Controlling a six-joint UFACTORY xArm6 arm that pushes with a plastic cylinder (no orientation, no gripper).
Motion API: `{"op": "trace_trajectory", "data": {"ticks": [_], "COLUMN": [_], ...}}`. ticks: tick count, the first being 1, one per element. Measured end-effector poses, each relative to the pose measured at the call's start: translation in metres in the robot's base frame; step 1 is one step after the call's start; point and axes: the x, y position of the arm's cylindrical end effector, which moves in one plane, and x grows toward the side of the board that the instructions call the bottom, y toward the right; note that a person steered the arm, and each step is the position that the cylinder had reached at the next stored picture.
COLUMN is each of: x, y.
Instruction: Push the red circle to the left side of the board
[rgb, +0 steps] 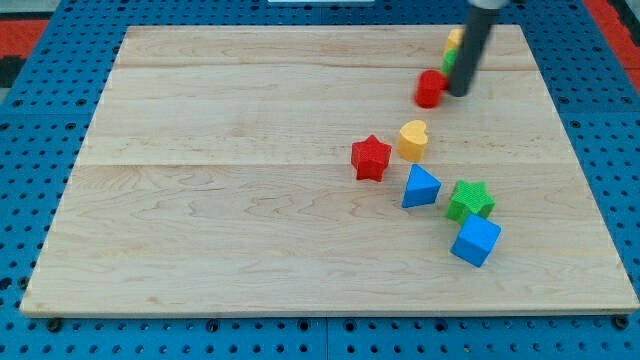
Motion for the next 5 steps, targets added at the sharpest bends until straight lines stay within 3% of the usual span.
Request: {"op": "trace_trajectory", "data": {"ticks": [1, 3, 5], "x": [0.0, -0.021, -0.074], "y": [-0.075, -0.017, -0.036]}}
